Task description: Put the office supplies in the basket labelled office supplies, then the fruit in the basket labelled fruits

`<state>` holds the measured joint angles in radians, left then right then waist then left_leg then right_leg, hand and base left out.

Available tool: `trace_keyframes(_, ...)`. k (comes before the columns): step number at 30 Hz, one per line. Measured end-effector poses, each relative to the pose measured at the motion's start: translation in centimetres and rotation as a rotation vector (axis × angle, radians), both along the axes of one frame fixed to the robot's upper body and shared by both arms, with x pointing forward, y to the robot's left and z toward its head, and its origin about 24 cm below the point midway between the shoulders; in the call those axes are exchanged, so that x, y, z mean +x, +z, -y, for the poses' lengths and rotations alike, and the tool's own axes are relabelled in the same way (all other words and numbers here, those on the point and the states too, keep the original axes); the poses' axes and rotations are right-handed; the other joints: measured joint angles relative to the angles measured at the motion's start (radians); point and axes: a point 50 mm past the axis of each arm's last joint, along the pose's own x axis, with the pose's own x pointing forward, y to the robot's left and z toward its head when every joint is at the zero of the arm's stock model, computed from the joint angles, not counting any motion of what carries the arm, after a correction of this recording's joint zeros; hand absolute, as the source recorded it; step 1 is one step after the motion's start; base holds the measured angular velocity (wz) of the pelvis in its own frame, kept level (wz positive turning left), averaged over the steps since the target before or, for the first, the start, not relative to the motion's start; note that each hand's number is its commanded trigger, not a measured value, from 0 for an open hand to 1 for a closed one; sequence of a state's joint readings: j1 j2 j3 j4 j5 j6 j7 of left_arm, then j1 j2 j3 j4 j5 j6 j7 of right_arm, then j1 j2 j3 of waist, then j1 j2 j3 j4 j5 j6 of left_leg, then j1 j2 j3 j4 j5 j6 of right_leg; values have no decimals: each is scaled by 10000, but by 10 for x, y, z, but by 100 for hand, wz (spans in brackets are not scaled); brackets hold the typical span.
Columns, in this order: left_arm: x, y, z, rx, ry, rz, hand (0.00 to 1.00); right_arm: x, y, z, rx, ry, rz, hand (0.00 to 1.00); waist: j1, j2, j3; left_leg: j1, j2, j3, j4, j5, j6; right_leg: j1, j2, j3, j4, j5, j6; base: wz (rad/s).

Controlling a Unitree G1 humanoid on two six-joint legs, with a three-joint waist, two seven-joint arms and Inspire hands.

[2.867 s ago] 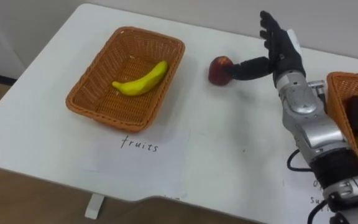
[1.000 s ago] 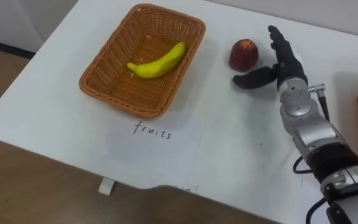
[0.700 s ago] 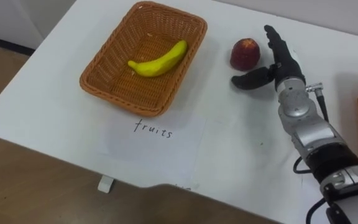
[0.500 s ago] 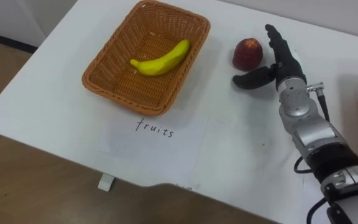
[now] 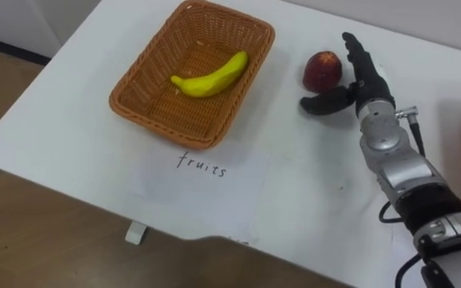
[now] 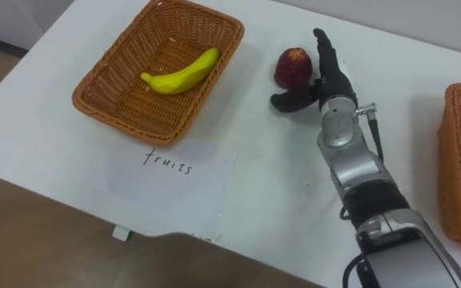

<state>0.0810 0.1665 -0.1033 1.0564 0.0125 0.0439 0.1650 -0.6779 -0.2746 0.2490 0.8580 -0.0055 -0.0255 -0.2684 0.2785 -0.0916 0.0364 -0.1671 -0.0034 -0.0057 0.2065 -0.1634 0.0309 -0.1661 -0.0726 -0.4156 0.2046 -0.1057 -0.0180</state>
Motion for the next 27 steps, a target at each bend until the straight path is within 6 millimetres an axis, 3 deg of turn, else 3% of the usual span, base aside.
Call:
trace_keyframes(12, -7, -2, -1, 30, 29, -282, 0, 7, 6, 11, 40, -399, -29, 0, 12, 30, 23, -153, -40, -191, 15, 5, 0, -62, -16, -136, -6, 1, -1, 3)
trace_keyframes(17, -6, -2, 1, -29, -17, -284, 0, 6, 7, 22, 1, -619, -33, 0, 50, 89, 102, -216, -91, -242, 15, 42, 45, -120, -126, -181, -4, 0, 0, 3)
trace_keyframes(27, -4, -2, 1, -159, -78, -255, 0, 11, 12, 23, 8, -431, -79, 0, 54, 100, 109, -316, -92, -263, -2, 52, 44, -200, -93, -241, -3, 1, 3, 0)
